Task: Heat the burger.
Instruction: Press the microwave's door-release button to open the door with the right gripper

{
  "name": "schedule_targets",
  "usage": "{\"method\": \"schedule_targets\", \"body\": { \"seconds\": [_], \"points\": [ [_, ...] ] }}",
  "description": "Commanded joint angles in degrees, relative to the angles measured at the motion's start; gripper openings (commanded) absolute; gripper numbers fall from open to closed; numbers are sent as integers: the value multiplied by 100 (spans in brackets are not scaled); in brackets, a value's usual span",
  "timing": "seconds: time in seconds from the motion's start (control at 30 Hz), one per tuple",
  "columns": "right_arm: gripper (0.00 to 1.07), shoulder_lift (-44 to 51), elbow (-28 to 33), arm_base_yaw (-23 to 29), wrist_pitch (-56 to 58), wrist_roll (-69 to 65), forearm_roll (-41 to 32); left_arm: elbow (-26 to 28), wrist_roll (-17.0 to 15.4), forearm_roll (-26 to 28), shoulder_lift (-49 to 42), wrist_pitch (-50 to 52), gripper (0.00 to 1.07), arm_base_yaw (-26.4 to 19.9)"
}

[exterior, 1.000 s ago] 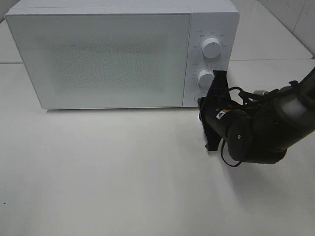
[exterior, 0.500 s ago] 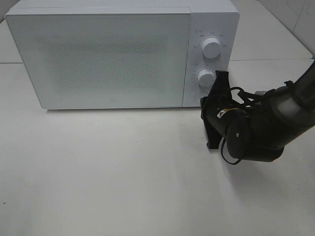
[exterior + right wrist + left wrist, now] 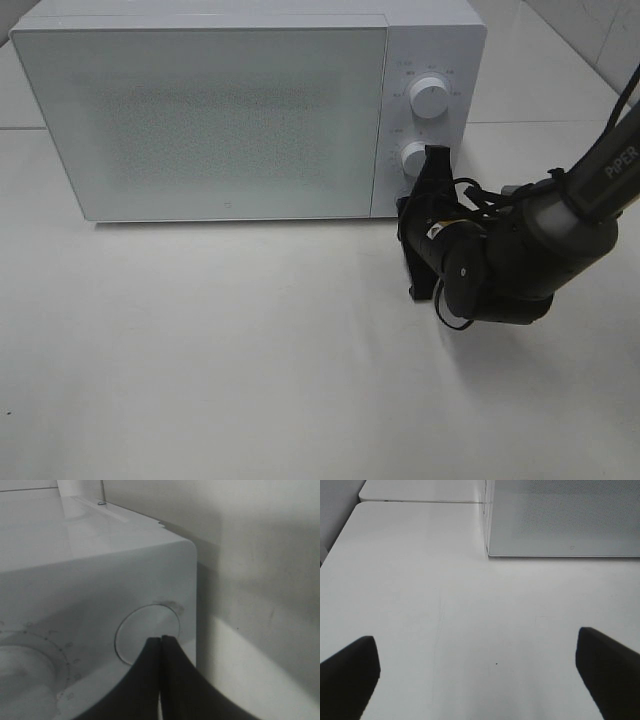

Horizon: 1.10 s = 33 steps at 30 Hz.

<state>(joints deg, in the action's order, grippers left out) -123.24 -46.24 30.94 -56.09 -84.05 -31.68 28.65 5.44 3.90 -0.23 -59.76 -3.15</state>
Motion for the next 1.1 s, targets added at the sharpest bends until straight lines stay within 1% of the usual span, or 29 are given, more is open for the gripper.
{"method": "schedule_targets", "body": {
  "seconds": [0.03, 0.33, 0.67, 0.93, 1.1],
  "points": [
    [0, -17, -63, -34, -40, 149, -40, -17, -17, 63, -120, 29, 100, 17],
    [0, -17, -258, -155, -46, 258, 115, -17, -17, 63, -120, 29, 100, 17],
    [0, -17, -281, -223, -241, 275, -34, -17, -17, 63, -120, 29, 100, 17],
    [0, -17, -573, -223, -378, 344, -52, -17, -17, 63, -120, 29, 100, 17],
    [0, -138, -928, -286, -722, 665, -97, -17, -17, 63, -120, 29, 100, 17]
  ]
}}
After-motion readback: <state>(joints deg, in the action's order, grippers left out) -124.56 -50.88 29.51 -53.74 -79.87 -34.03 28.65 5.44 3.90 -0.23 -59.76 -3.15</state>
